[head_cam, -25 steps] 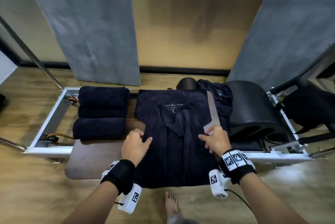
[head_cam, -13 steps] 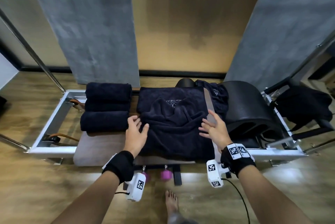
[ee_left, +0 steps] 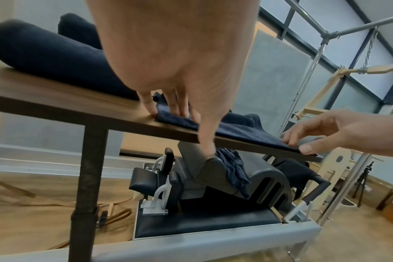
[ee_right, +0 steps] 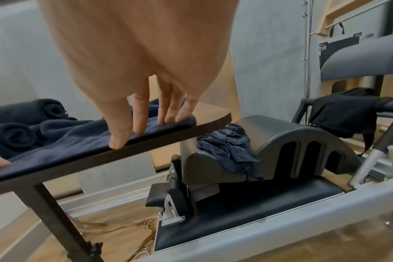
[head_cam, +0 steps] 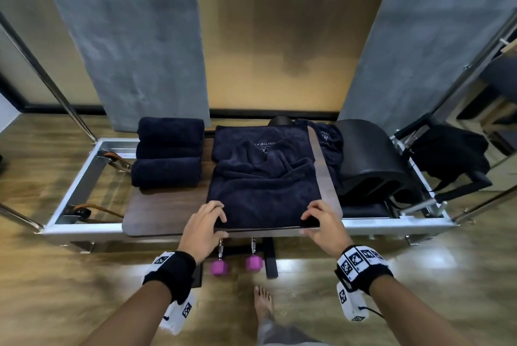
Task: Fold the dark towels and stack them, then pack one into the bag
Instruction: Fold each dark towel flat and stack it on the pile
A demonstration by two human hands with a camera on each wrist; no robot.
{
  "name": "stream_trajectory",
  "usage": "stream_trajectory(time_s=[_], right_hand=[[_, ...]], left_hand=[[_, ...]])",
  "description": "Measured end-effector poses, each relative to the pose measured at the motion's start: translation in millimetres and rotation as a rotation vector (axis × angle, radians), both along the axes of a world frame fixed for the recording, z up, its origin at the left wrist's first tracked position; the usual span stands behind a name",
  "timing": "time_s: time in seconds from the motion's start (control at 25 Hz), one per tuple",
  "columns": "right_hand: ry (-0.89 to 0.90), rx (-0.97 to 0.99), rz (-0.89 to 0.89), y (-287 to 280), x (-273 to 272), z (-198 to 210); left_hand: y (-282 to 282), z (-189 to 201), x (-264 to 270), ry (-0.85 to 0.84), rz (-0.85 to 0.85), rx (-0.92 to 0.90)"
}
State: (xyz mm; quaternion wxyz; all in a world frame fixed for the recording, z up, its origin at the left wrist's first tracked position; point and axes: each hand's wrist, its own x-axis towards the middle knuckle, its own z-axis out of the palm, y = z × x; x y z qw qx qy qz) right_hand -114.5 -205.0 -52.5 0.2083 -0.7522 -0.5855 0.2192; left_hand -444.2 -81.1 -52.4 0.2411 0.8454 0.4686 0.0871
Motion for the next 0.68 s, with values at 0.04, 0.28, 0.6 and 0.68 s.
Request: stream_trajectory(time_s=[0.04, 0.28, 0.6, 0.68], right_hand=[[-0.020, -0.006, 0.006, -3.3, -0.1, 0.0], [-0.121, -0.005, 0.020, -7.7, -0.9, 4.3], [0.058, 0.326, -0.178, 34.1, 35.1, 43.7], [0.070, 0.414, -0.187, 67.1, 54.5, 64.5]], left_hand=[[0.7, 3.2, -2.3, -0.020, 0.013, -0.004], [7.3, 20.1, -7.1, -0.174, 0.102, 0.011], [49.1, 50.3, 12.3, -0.404, 0.220, 0.078], [75.1, 61.0, 24.2, -0.374, 0.276, 0.199]])
